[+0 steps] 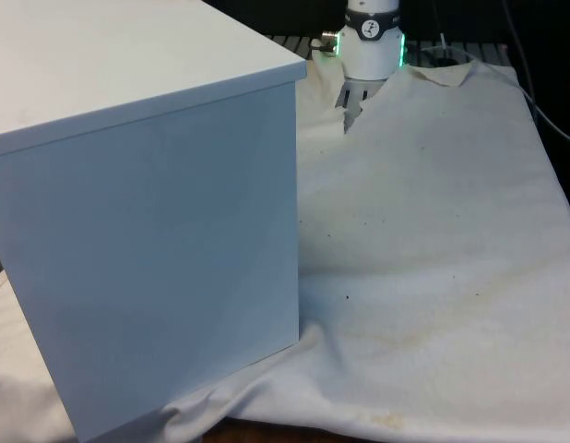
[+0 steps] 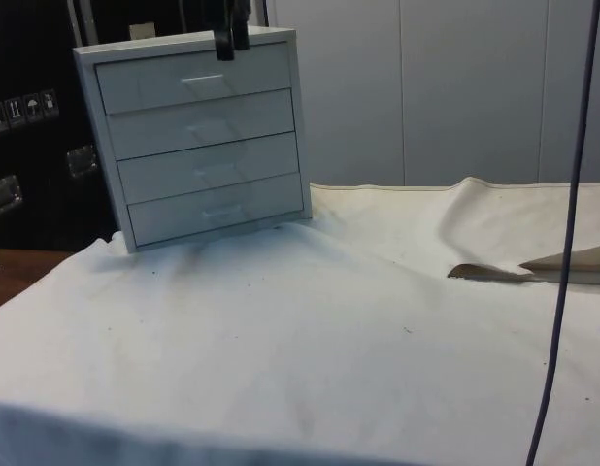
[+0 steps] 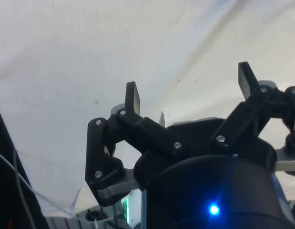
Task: Open the drawer, then close it.
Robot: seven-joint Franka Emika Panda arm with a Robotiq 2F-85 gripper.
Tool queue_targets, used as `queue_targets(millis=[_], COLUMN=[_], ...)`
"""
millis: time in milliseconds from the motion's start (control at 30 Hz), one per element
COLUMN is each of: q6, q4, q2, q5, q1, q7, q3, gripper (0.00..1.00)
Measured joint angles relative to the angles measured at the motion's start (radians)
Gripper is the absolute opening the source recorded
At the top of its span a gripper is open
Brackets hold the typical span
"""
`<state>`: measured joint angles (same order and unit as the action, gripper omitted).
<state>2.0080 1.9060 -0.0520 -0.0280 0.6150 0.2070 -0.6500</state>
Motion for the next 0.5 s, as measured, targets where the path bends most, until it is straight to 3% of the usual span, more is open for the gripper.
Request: queue_targets(millis=[133, 500], q6=[0.022, 0.157], q4=[0.008, 0.065], q2=[0.000, 0.000], q5=[0.000, 0.001], q1=[0.000, 0.000], q7=[0.011, 0.088], q3=[-0.002, -0.012], gripper=[1.00, 1.00])
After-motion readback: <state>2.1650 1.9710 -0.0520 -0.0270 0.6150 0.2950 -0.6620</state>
